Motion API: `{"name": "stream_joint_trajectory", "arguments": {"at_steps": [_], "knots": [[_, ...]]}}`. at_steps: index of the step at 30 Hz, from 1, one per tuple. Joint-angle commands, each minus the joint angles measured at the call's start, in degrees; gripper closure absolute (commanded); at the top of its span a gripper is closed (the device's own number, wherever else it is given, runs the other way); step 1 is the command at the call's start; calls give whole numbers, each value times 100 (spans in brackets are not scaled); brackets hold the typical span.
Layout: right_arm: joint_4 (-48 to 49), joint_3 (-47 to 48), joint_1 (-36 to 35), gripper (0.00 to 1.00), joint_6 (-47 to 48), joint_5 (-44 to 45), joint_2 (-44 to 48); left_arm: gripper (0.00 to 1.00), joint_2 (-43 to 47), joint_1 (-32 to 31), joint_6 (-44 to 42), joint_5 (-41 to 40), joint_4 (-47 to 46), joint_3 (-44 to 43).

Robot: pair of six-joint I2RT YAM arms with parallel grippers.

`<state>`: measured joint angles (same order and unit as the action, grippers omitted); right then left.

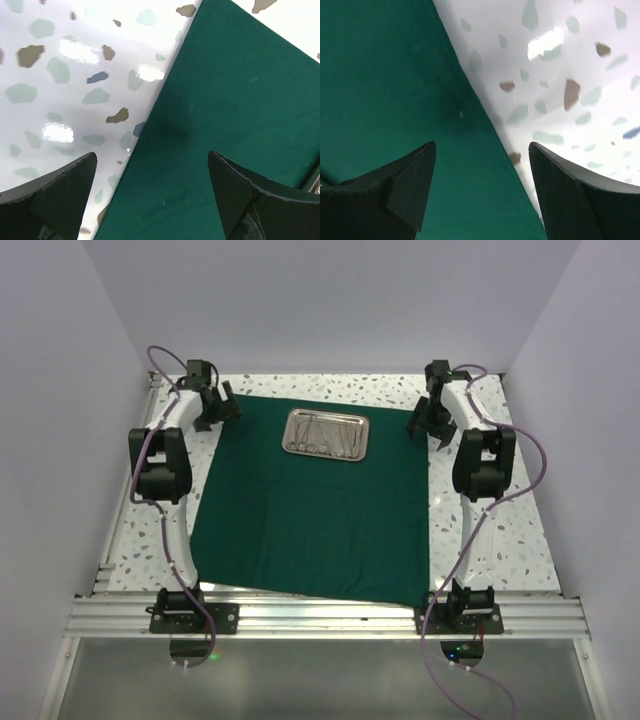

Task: Open and lay out the surgical kit
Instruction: Smooth out the surgical kit at the center of the board.

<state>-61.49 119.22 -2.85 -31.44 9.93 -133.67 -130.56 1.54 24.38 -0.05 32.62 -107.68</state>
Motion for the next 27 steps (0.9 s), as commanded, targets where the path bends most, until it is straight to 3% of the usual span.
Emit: {"name": "stream_joint_trajectory", "arguments": {"at_steps": [1,6,8,9,11,13,14,15,16,20,27], "knots": [[-152,602,21,22,173,237,-378,4,-276,48,-127,365,-177,-490],[-258,919,39,34,270,307,-810,5,-583,48,-83,542,-283,-482],[-266,919,48,40,279,299,-959,12,-716,39,-21,550,-256,-491],[-275,936,57,48,279,238,-1003,16,-847,39,31,603,-265,-500],[-214,980,66,62,331,132,-1091,31,-979,39,102,857,-230,-570],[-205,1112,66,89,349,-26,-1284,54,-1155,48,155,1042,-125,-719],[-275,1365,74,98,340,-70,-1389,65,-1199,48,163,1086,-90,-780],[-336,1541,74,100,314,-79,-1590,91,-1243,48,163,1095,-63,-877],[-372,1726,83,100,297,-158,-1705,100,-1261,48,163,1034,15,-930],[-372,2639,118,100,226,-194,-2058,100,-1121,101,242,674,-19,-1001],[357,2799,268,100,-64,-343,-1962,100,-804,312,488,76,-204,-1255]]}}
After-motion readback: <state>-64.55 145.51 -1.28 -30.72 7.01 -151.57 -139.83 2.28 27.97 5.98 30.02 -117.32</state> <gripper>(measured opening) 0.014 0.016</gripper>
